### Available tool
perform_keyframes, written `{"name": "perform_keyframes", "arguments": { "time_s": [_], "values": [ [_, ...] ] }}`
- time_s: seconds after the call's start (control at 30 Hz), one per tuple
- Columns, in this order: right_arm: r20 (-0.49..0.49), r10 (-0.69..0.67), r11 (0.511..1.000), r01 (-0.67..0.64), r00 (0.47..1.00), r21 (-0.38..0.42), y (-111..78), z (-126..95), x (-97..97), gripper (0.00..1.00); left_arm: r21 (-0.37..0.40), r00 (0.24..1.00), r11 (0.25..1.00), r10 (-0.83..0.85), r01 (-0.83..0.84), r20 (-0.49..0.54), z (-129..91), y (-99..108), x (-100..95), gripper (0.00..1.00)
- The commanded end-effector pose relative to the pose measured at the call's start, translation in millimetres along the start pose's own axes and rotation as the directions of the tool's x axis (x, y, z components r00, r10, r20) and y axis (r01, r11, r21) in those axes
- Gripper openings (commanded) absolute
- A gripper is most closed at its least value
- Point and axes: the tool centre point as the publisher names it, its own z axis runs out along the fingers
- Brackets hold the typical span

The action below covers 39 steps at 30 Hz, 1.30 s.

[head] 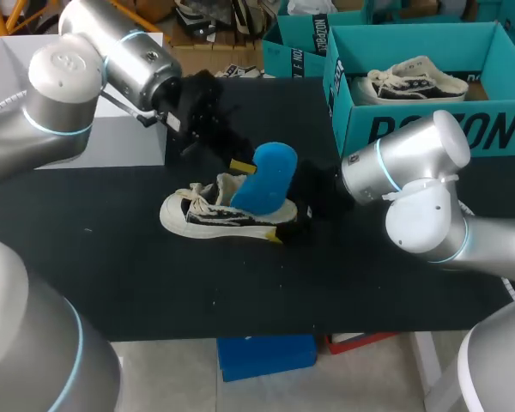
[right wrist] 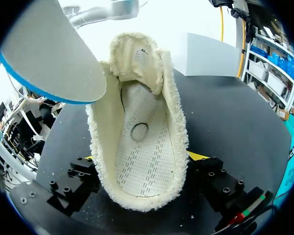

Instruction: Take the shoe out of the shoebox, open the shoe tongue, remove and reinsert the insole, then place the shoe into the shoebox

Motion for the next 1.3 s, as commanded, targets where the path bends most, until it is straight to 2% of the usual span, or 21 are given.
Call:
{"name": "perform_keyframes", "arguments": {
  "time_s": [0.03, 0.57, 0.67, 0.83, 0.87, 0.9, 1.13, 1.3],
  "values": [
    [0.002, 0.001, 1.0, -0.001, 1.0, 0.002, -0.2, 2, -0.7, 0.0, 0.051, 0.997, 0.999, 0.004, 0.0, -0.083, -2, 9, -9.8, 0.0],
    [0.002, 0.001, 1.0, -0.001, 1.0, 0.002, -0.2, 2, -0.7, 0.0, 0.051, 0.997, 0.999, 0.004, 0.0, -0.083, -2, 9, -9.8, 0.0],
    [0.002, 0.001, 1.0, -0.001, 1.0, 0.002, -0.2, 2, -0.7, 0.0, 0.173, 0.997, 0.984, -0.037, 0.049, -0.073, -6, 3, -13.7, 0.0],
    [0.002, 0.001, 1.0, -0.001, 1.0, 0.002, -0.2, 2, -0.7, 0.0, 0.292, 0.996, 0.952, -0.081, 0.087, -0.035, -20, -15, -23.9, 0.0],
    [0.002, 0.001, 1.0, -0.001, 1.0, 0.002, -0.2, 2, -0.7, 0.0, 0.351, 0.994, 0.93, -0.103, 0.11, -0.04, -22, -22, -25.3, 0.0],
    [0.002, 0.001, 1.0, -0.001, 1.0, 0.002, -0.2, 2, -0.7, 0.0, 0.373, 0.993, 0.921, -0.114, 0.118, -0.031, -25, -26, -26.8, 0.0],
    [0.002, 0.001, 1.0, -0.001, 1.0, 0.002, -0.2, 2, -0.7, 0.0, 0.443, 0.987, 0.883, -0.16, 0.153, -0.023, -30, -58, -25.4, 0.0],
    [0.002, 0.001, 1.0, -0.001, 1.0, 0.002, -0.2, 2, -0.7, 0.0, 0.459, 0.985, 0.873, -0.173, 0.165, -0.025, -32, -82, -17.2, 0.0]
  ]
}}
